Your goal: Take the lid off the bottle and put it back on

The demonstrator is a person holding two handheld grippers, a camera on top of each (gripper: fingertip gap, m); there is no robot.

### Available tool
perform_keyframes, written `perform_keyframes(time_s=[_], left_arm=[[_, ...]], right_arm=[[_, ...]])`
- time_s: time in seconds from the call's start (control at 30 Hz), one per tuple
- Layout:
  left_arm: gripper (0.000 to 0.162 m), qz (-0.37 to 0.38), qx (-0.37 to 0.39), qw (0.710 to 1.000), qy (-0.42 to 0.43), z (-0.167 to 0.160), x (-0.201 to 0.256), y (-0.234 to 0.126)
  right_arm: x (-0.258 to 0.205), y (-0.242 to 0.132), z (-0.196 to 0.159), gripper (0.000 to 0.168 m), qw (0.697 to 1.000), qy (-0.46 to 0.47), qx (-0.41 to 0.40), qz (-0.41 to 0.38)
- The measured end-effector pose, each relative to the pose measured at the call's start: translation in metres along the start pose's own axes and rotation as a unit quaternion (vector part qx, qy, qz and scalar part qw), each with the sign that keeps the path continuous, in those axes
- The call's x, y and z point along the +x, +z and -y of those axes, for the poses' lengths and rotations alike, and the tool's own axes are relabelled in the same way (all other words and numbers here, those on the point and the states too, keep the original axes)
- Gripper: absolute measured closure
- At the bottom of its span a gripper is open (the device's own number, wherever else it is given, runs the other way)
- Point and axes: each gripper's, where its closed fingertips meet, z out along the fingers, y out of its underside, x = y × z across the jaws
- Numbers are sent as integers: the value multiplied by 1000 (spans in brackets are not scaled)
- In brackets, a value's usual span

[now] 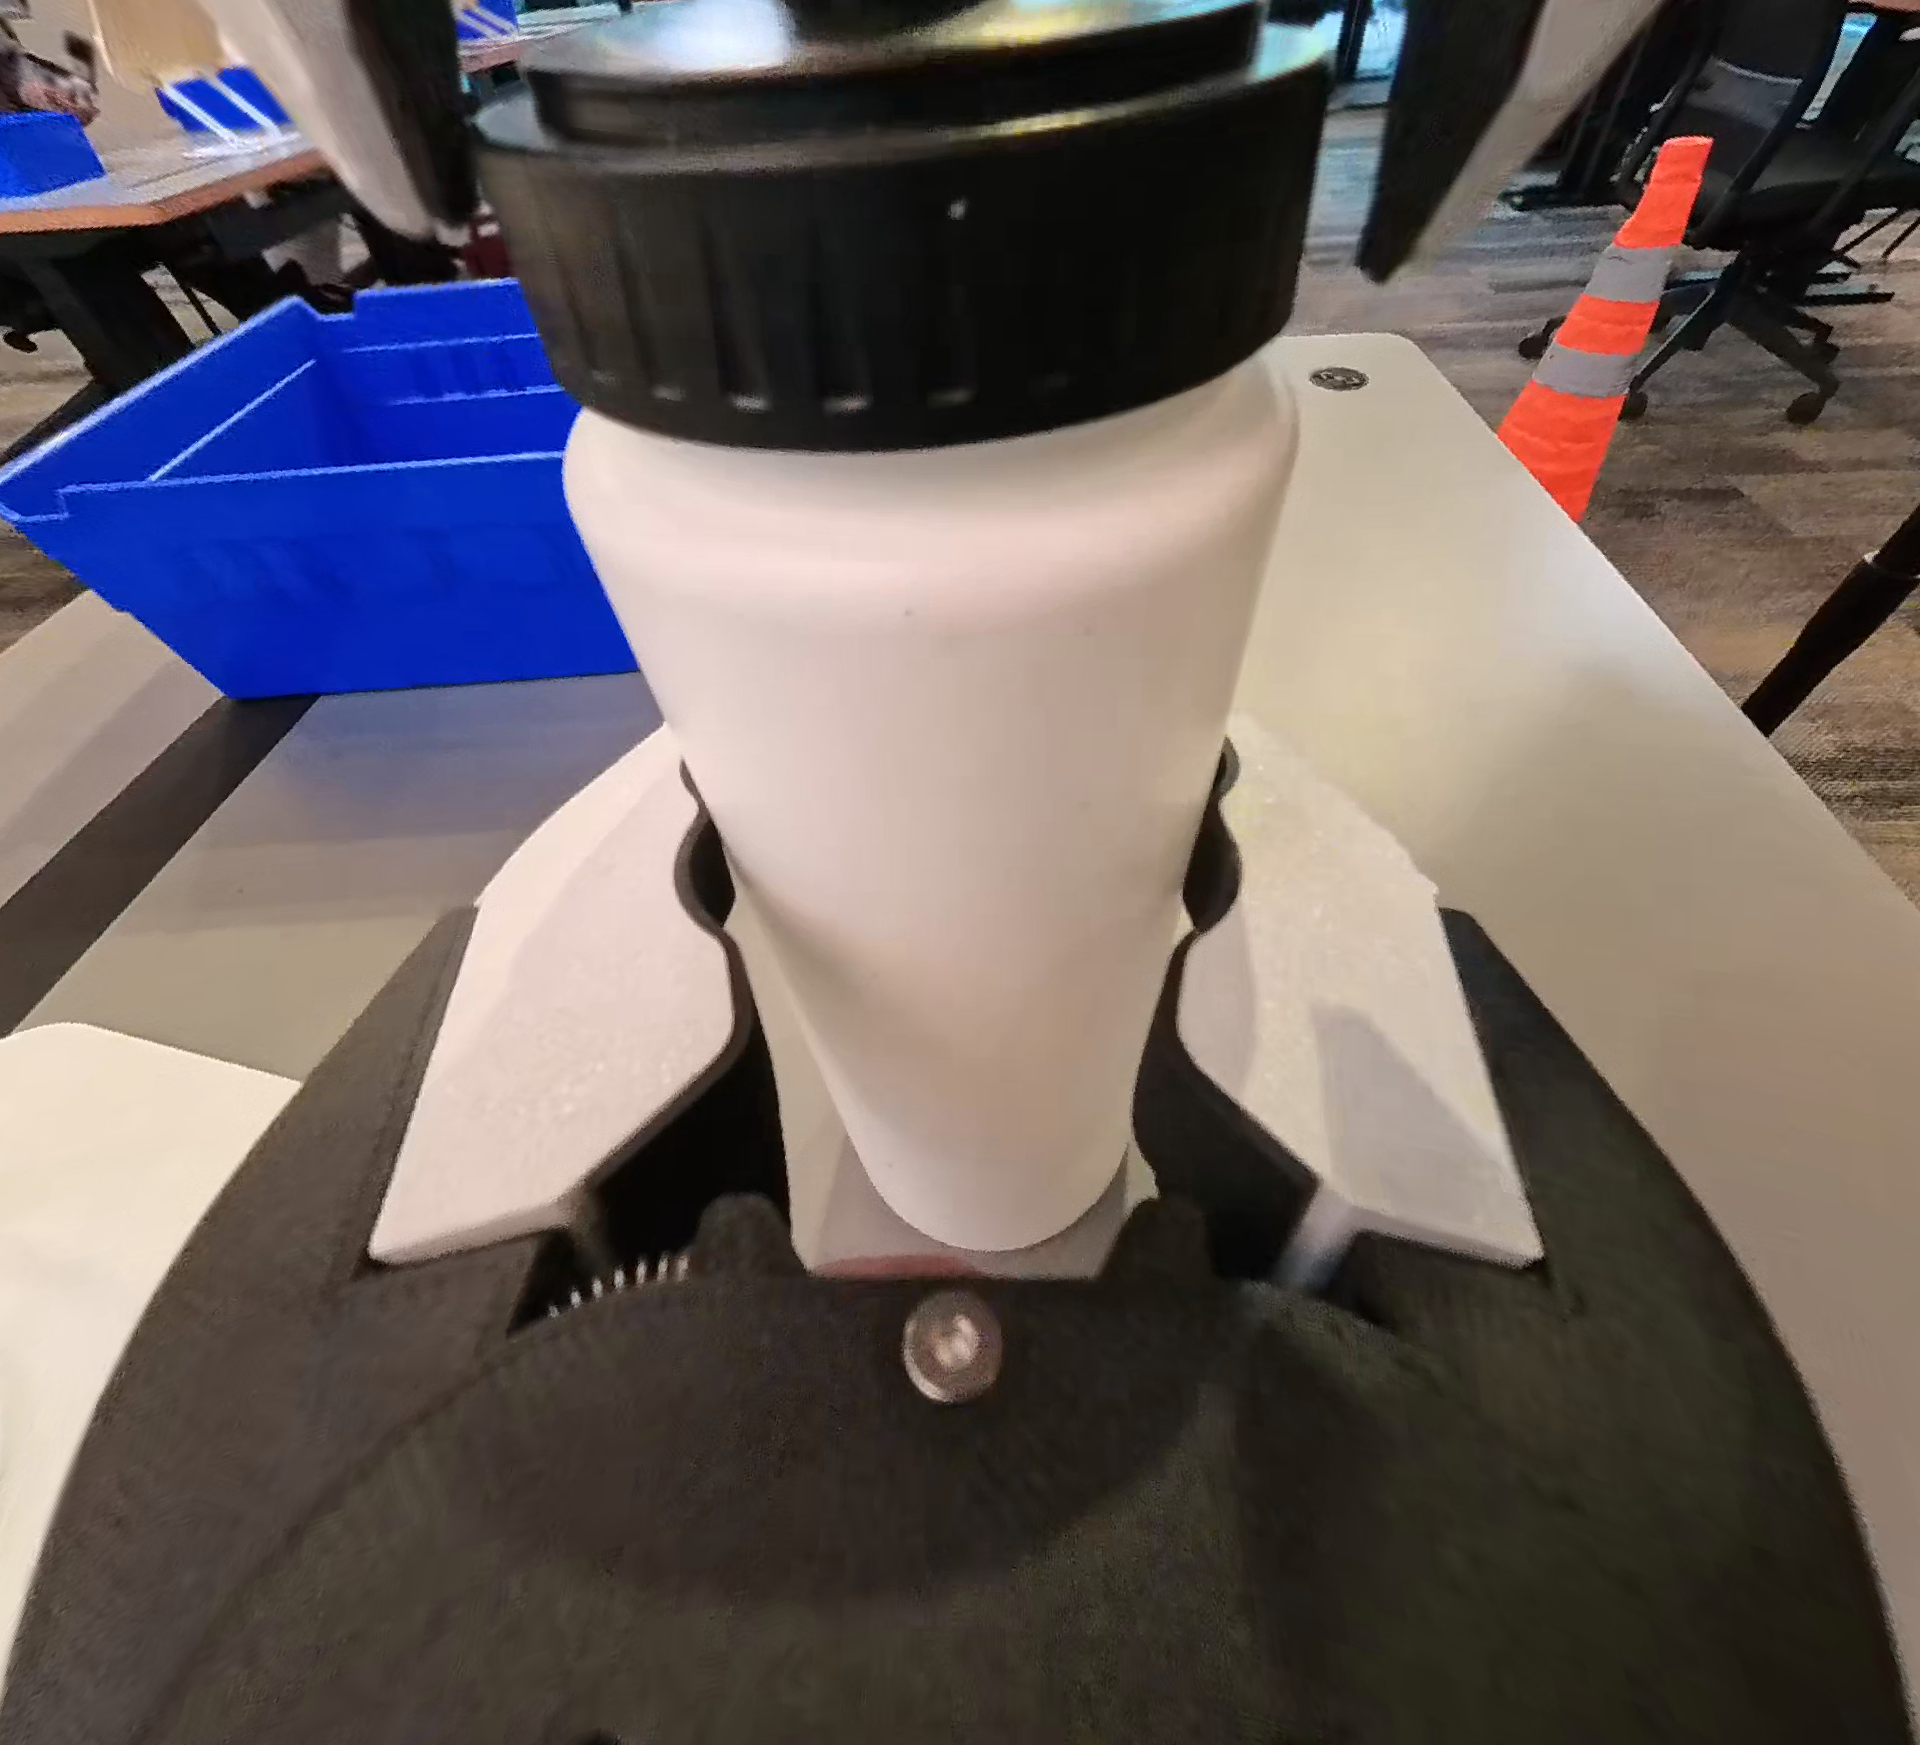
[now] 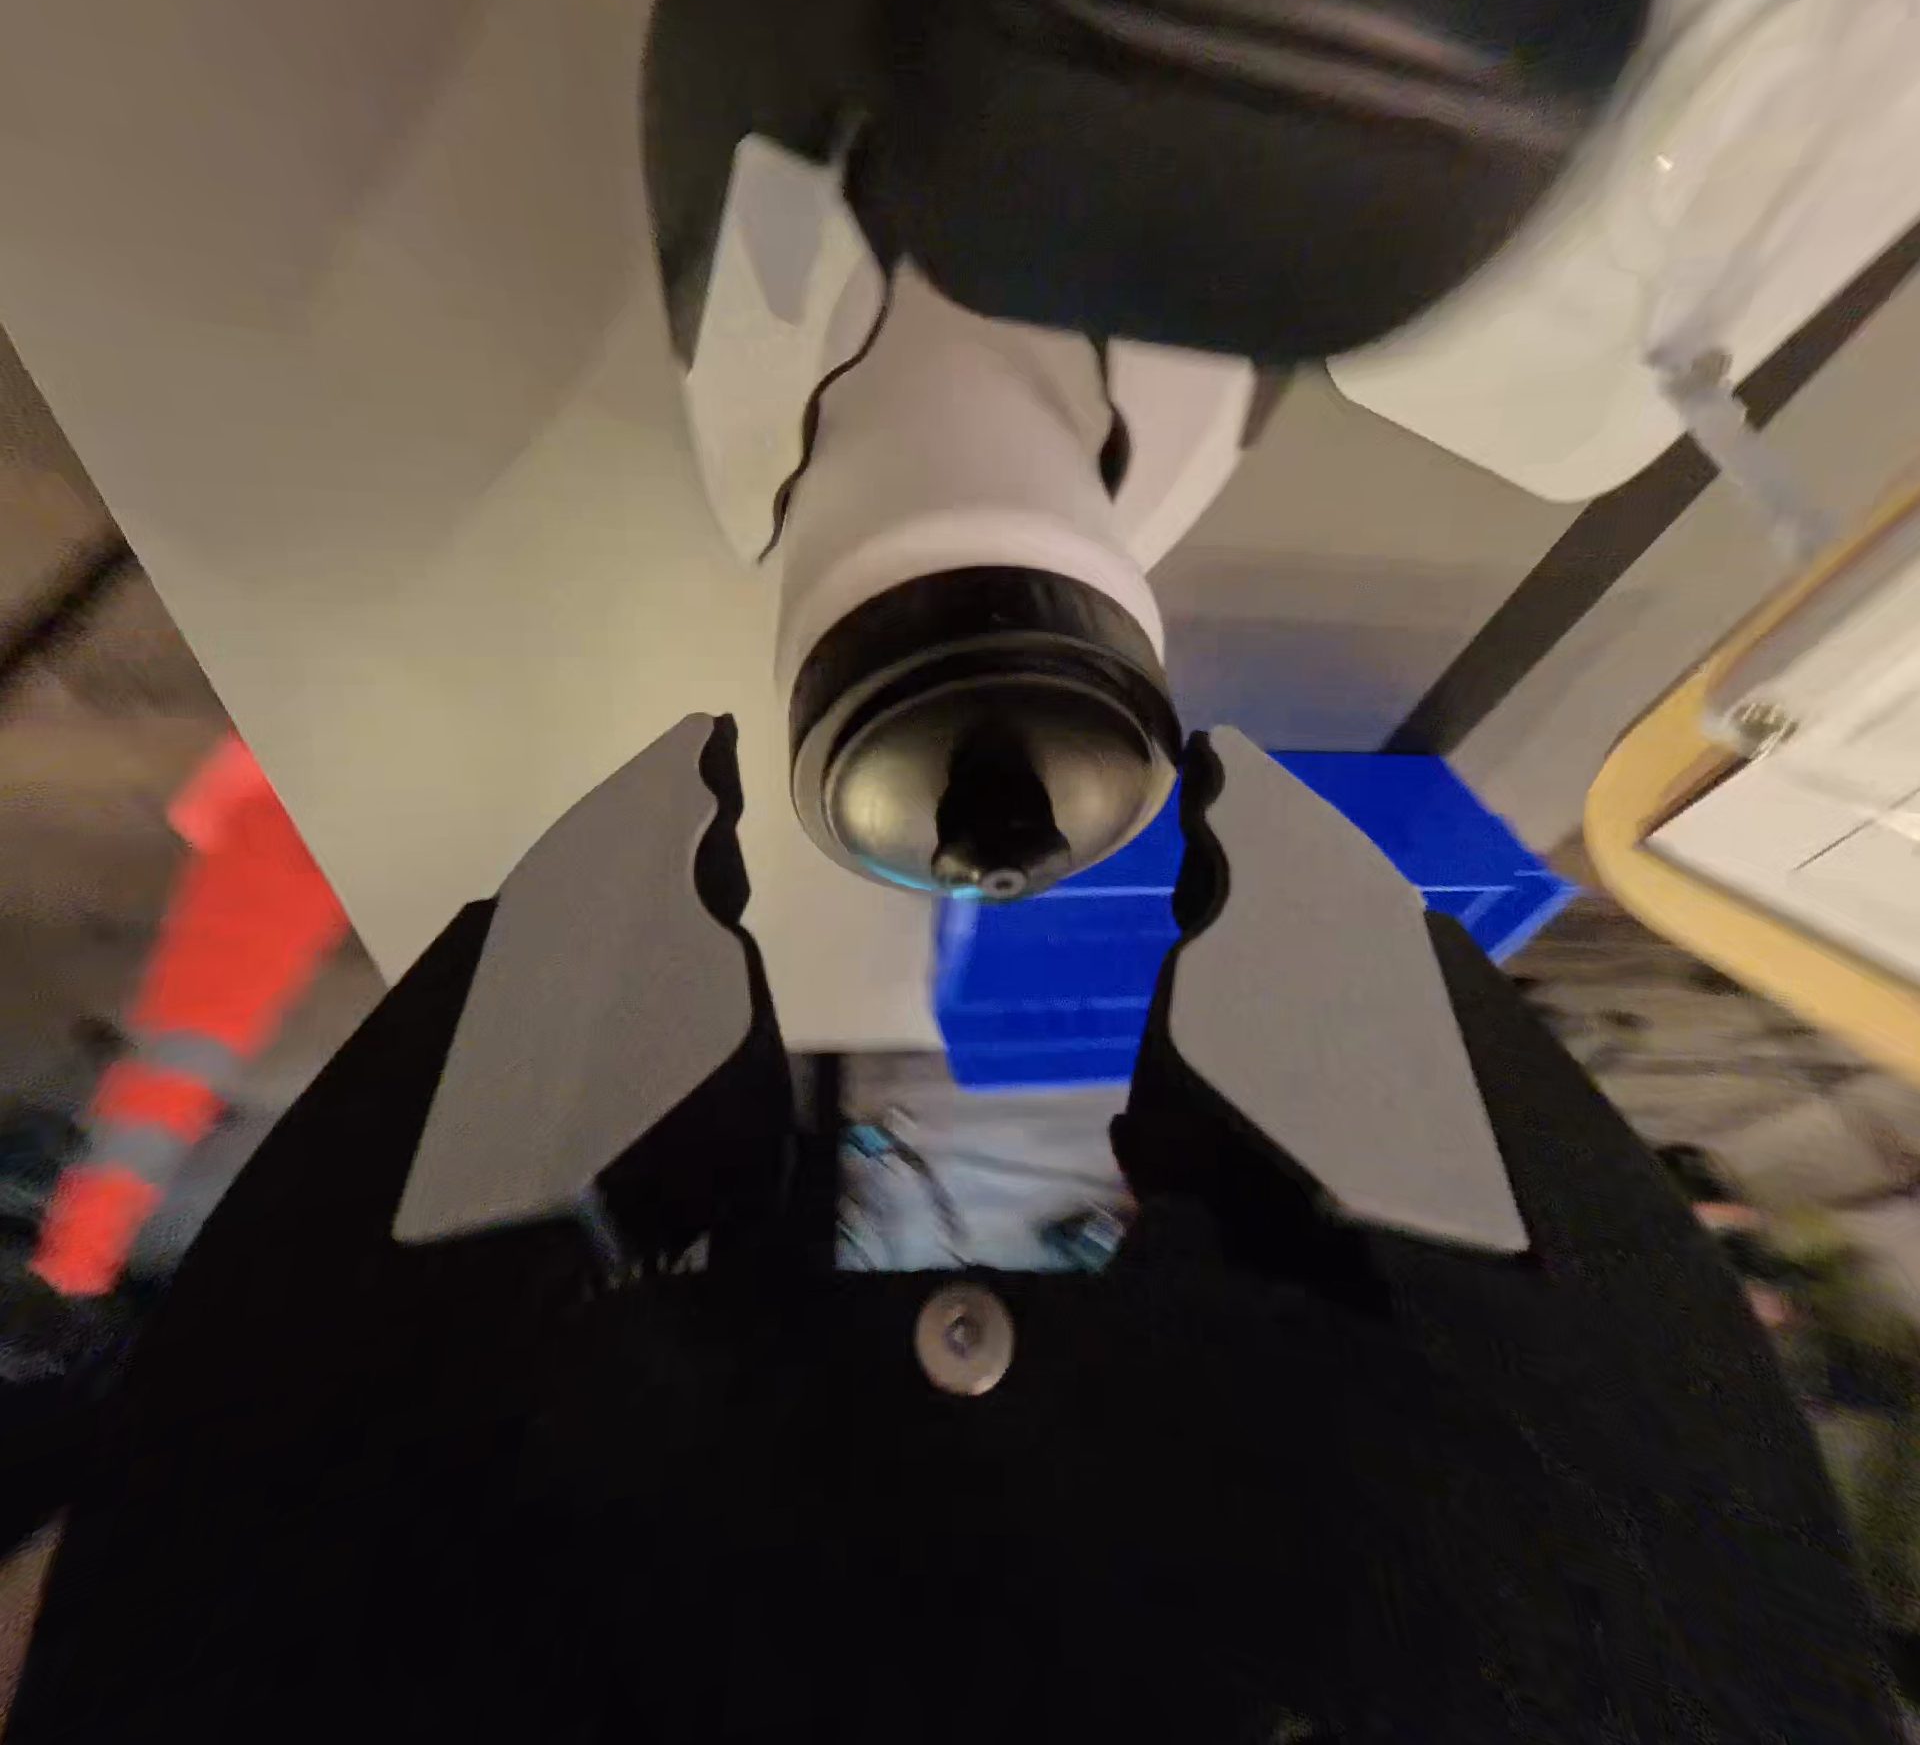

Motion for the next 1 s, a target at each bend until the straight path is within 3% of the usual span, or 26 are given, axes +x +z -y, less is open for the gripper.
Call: perform_keyframes(time_s=[0.03,0.07,0.2,0.4,0.53,0.67,0.87,1.0], left_arm=[[75,1,-1,1000,2,0,0,0],[75,2,-3,1000,4,0,1,1],[75,3,-2,1000,3,0,1,1],[75,4,-2,1000,2,0,1,1],[75,4,-1,1000,2,0,0,1],[75,5,-1,1000,2,0,0,1],[75,6,0,1000,0,0,-2,-1],[75,5,-1,1000,1,0,-2,-1]], right_arm=[[0,-2,1,83,998,48,37,16],[-2,-2,2,76,993,89,70,35],[-2,3,2,91,961,211,155,87],[-2,8,4,92,955,223,173,90],[-2,8,1,92,978,142,128,83],[0,9,-4,92,998,-5,33,59],[10,7,-11,92,970,-201,-133,-25],[10,8,-11,92,968,-202,-142,-44]])
